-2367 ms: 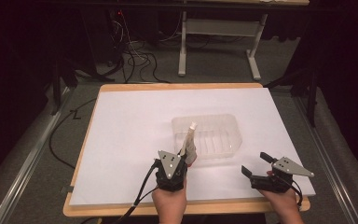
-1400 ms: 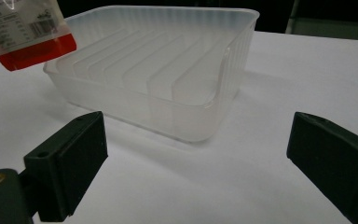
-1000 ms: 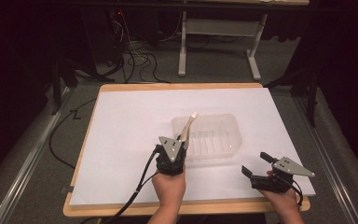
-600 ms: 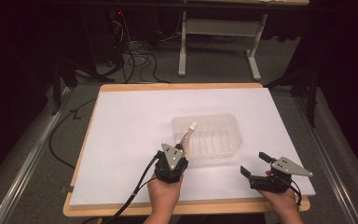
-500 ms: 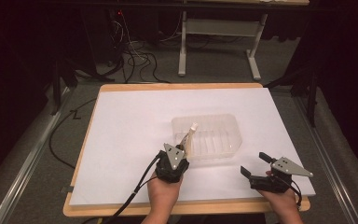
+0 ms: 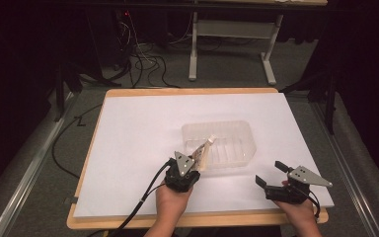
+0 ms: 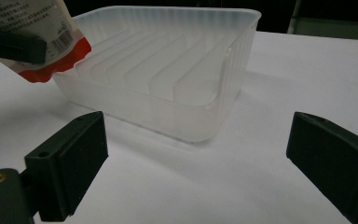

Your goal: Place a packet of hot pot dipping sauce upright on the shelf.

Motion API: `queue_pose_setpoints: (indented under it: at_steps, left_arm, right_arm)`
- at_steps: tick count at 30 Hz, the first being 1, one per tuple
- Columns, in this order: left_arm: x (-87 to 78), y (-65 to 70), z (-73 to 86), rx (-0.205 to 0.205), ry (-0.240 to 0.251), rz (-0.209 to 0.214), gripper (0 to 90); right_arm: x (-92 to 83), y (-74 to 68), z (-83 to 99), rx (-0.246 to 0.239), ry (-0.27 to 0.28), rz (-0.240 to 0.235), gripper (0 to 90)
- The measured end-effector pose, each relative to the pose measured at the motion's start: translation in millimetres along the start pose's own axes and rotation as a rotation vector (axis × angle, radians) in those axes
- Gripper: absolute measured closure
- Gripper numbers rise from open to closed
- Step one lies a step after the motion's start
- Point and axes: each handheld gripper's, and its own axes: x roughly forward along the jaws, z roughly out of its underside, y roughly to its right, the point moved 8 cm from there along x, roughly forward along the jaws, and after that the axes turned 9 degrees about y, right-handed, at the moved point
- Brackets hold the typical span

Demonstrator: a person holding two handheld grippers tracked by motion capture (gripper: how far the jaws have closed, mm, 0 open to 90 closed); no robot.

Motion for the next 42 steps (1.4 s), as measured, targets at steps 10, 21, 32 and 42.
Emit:
queue_pose_setpoints:
  at_steps: [10,21,32,42]
  left_arm:
    - [-3.9,-1.8,-2.0,-0.125,-0.006,-0.021,81.3]
    - [-20.1,-2.8,-9.0,-0.238,-0.056,-0.144,85.1]
    - [11.0,-9.5,-16.1,-0.261,-0.077,-0.16,83.7]
    - [32.9,-18.1,-19.4,-0.231,-0.089,-0.191,83.7]
  right_arm:
    - [1.2,-0.7,0.8,-0.002,-0.004,-0.005,5.5]
    - [1.2,-0.8,0.6,-0.002,-0.006,-0.007,5.6]
    - [1.3,-0.2,0.9,0.001,-0.007,-0.004,5.7]
    - [1.1,-1.0,1.3,0.002,-0.009,-0.008,5.8]
